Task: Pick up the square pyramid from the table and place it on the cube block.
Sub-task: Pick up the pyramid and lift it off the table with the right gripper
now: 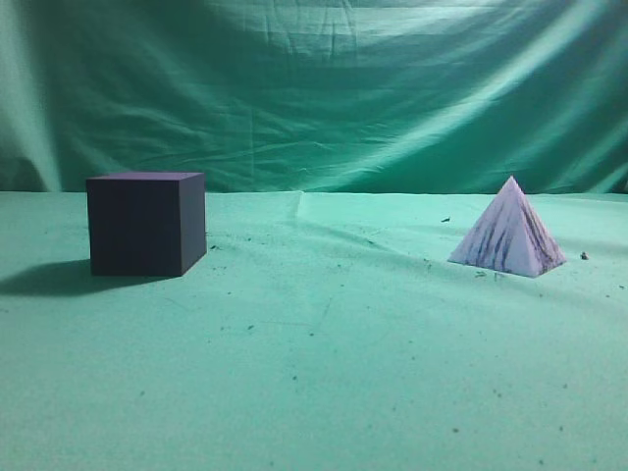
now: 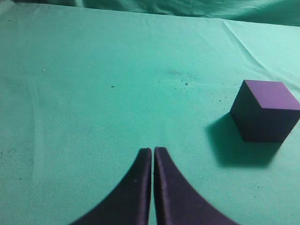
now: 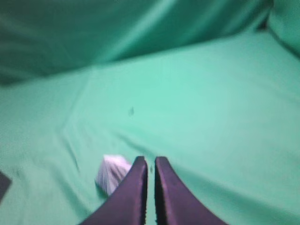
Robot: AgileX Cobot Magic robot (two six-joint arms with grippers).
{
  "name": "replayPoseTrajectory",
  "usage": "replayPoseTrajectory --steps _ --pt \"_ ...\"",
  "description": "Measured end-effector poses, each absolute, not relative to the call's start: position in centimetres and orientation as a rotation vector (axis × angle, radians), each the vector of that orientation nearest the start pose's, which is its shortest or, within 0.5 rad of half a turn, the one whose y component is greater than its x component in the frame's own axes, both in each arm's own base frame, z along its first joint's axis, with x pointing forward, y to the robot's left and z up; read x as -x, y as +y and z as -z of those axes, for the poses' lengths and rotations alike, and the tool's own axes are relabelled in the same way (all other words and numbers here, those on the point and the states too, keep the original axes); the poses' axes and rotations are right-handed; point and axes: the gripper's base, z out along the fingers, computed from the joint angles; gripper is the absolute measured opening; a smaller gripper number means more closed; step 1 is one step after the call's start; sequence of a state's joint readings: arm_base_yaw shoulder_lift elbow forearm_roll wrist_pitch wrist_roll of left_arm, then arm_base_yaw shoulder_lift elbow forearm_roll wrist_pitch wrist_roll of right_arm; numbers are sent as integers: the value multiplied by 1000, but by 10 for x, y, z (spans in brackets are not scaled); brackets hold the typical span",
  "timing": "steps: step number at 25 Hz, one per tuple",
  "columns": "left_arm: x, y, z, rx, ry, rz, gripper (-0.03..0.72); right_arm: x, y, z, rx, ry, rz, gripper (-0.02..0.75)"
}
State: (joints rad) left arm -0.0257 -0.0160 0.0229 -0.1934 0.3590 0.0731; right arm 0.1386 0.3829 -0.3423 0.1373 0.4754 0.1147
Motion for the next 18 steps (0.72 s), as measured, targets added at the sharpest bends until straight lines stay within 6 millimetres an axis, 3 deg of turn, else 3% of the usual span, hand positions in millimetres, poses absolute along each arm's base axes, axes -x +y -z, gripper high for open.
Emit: replayPoseTrajectory --steps 4,9,10,15,18 --pt "-52 -7 -175 29 1844 156 0 -105 23 -273 -23 2263 -279 50" --pt "-52 -7 -175 29 1844 156 0 -135 32 -276 271 2427 -211 50" --pt "-52 -7 -175 29 1844 156 0 -139 36 -276 340 2446 -222 0" --pt "-52 -7 -175 29 1844 156 0 -159 70 -273 698 2528 -216 0" --pt "-52 -7 -175 29 1844 156 0 -174 87 -271 809 2553 -152 0"
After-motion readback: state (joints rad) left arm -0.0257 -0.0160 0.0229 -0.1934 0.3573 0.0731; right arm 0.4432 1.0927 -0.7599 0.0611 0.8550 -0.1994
